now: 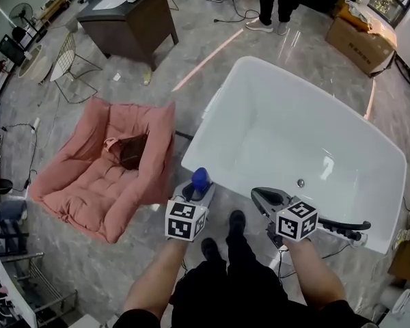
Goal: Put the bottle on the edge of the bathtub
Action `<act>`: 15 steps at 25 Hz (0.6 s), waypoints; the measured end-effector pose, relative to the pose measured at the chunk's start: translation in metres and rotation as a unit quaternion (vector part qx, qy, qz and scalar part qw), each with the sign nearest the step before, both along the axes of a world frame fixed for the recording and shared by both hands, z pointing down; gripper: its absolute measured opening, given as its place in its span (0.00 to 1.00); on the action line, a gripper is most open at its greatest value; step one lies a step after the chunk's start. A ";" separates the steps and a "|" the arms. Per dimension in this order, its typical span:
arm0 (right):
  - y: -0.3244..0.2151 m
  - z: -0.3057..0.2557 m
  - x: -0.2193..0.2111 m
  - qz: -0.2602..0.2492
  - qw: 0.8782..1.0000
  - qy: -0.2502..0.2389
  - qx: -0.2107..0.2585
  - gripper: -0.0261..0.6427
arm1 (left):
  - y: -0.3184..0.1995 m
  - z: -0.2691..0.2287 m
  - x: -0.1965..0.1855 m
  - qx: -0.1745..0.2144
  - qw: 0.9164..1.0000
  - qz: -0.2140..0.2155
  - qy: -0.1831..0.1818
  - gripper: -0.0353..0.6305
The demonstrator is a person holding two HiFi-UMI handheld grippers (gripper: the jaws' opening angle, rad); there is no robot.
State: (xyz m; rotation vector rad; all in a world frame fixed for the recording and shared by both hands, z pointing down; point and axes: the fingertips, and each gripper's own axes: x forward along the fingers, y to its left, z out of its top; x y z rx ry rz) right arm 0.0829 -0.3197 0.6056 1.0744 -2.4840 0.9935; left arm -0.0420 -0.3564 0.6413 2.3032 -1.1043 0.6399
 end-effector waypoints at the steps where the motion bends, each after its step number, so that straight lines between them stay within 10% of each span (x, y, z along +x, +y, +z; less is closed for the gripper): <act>1: -0.003 0.005 0.000 -0.001 1.000 0.001 -0.003 0.06 | -0.003 0.007 0.003 -0.002 1.000 0.001 -0.002 0.29; 15: -0.013 0.069 0.025 0.023 0.999 0.007 -0.049 0.06 | -0.017 0.097 0.052 -0.025 0.998 0.056 -0.009 0.29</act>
